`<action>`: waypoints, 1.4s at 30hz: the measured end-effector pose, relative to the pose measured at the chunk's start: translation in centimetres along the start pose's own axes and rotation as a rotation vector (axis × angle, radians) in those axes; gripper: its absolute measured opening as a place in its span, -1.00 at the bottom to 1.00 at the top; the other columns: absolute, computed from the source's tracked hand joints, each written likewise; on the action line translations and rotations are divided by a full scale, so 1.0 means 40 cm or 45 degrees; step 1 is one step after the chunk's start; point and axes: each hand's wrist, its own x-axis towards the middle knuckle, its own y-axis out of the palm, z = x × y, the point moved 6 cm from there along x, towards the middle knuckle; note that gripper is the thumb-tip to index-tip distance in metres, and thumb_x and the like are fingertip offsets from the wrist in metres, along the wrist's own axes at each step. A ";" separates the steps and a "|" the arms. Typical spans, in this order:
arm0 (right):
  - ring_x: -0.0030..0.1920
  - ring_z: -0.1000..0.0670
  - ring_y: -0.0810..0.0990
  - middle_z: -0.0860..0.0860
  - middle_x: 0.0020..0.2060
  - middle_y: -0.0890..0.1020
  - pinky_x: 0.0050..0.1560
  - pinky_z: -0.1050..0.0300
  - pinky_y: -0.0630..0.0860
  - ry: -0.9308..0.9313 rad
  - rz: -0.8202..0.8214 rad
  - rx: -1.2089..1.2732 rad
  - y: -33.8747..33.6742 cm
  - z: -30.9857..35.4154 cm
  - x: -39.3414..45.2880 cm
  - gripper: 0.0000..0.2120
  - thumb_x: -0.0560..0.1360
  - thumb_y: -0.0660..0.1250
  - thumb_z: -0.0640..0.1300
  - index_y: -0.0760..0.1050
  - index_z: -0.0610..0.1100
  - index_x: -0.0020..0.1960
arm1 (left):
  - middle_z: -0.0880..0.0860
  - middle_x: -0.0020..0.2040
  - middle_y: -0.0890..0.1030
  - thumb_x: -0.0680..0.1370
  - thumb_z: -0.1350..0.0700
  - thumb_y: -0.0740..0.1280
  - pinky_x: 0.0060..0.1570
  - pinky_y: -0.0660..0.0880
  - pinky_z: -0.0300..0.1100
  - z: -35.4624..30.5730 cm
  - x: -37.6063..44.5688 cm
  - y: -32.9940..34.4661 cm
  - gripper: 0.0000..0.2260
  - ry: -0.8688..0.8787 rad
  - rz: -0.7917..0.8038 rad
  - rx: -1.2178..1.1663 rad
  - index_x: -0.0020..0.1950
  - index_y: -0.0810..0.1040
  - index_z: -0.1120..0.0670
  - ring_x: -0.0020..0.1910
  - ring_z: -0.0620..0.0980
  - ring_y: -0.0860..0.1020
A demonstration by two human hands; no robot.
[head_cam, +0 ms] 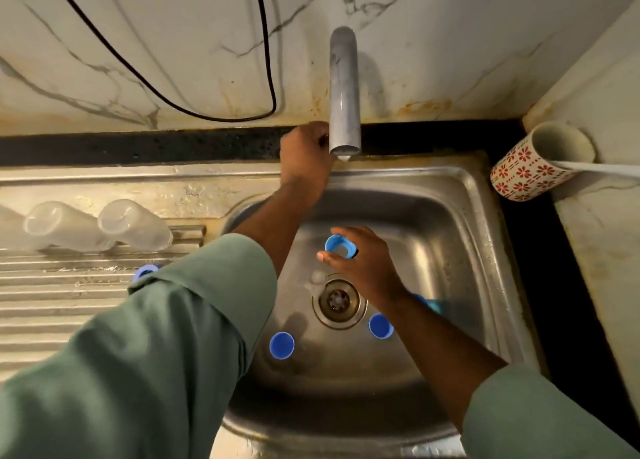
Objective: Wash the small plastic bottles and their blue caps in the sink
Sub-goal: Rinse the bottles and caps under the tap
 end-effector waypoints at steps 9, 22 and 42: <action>-0.14 0.19 0.62 0.14 -0.12 0.64 -0.09 0.34 0.56 0.285 0.026 0.262 0.034 -0.017 0.006 -0.76 0.39 0.54 -0.02 0.58 0.03 0.01 | 0.13 -0.08 0.59 0.57 0.28 0.36 0.16 0.53 0.08 -0.028 -0.006 -0.024 -0.90 -0.072 0.089 0.080 -0.04 0.57 0.08 0.08 0.24 0.59; -0.29 -0.03 0.60 -0.14 -0.19 0.63 -0.31 0.13 0.60 0.674 0.009 0.962 0.070 -0.041 0.031 -0.73 0.47 0.42 -0.35 0.49 -0.29 0.15 | 0.17 0.18 0.61 0.59 0.17 0.38 0.02 0.43 -0.18 -0.043 0.013 -0.024 -0.78 -0.109 0.187 0.354 0.21 0.57 0.20 0.16 0.15 0.57; -0.22 -0.05 0.59 -0.17 -0.16 0.61 -0.35 0.19 0.57 0.994 0.045 1.664 0.129 -0.011 0.055 -0.74 0.63 0.19 -0.10 0.55 -0.25 -0.07 | 0.12 0.14 0.62 0.61 0.11 0.34 -0.05 0.42 -0.17 -0.033 0.044 -0.010 -0.79 0.000 0.214 0.476 0.22 0.58 0.14 0.01 0.05 0.56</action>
